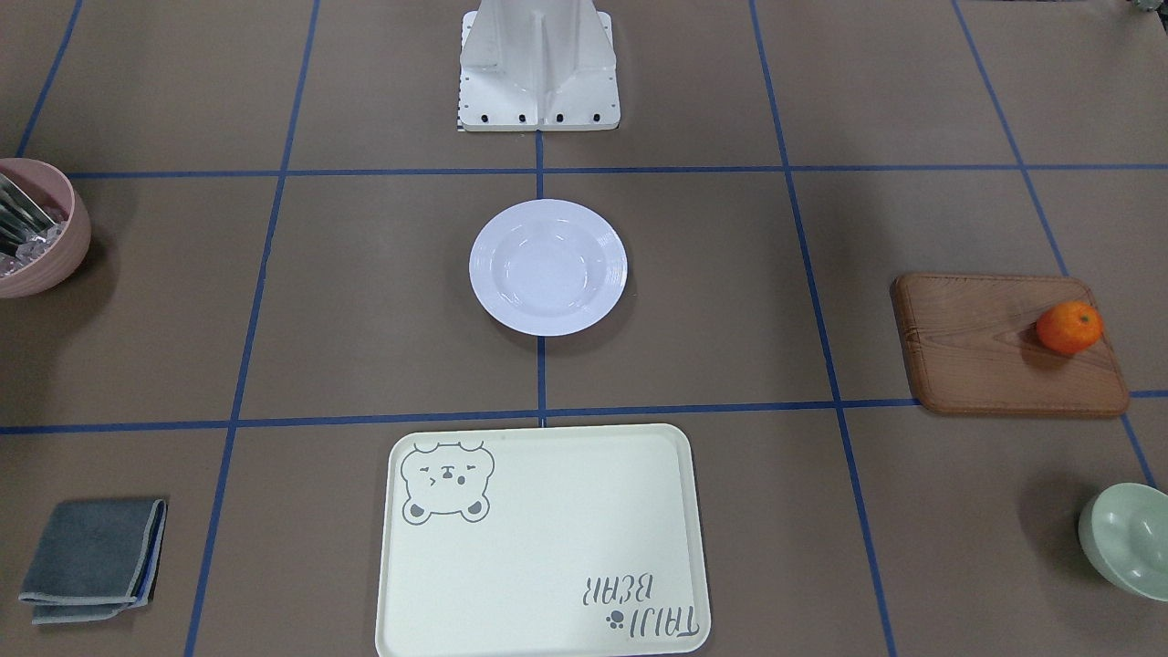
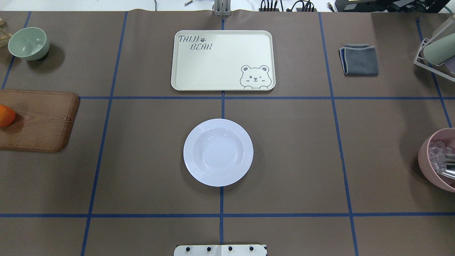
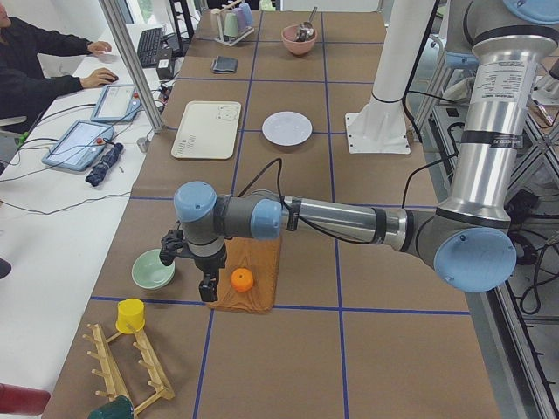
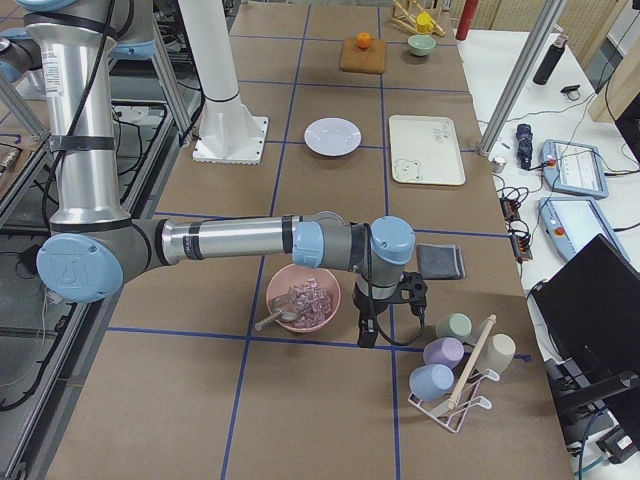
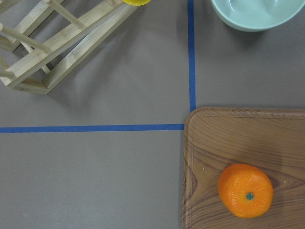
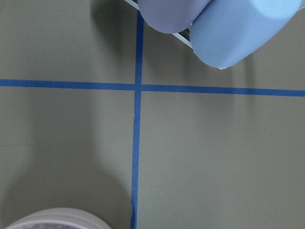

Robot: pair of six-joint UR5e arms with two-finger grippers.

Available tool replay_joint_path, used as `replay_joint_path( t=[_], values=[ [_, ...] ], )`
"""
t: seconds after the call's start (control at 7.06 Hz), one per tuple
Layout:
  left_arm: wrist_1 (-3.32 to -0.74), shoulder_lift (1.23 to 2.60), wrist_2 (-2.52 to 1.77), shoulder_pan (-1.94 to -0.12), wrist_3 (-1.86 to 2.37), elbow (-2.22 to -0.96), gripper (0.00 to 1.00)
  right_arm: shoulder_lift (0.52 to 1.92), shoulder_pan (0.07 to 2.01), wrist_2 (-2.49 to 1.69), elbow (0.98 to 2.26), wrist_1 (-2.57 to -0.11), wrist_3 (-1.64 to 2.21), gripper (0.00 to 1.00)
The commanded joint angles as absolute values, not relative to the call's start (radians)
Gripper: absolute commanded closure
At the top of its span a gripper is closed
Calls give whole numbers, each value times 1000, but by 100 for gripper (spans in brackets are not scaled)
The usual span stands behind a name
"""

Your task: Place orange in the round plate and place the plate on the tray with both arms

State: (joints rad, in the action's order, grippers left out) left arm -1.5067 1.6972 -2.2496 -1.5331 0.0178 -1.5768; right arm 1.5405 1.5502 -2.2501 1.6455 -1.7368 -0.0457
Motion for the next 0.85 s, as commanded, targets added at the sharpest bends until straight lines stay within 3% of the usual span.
replay_joint_path(
  t=[0.0,0.28,0.71],
  values=[
    [-1519,1700,-2256,-1508,15,-1585,2,1540,1551,-2253,1646,-1733,-46,0],
    [-1624,1704,-2255,-1468,34,-1554,2,1546,1549,-2247,1645,-1723,-49,0],
    [-1904,1689,-2253,-1336,438,-1449,2,1549,1549,-2260,1647,-1723,-43,0]
  ],
)
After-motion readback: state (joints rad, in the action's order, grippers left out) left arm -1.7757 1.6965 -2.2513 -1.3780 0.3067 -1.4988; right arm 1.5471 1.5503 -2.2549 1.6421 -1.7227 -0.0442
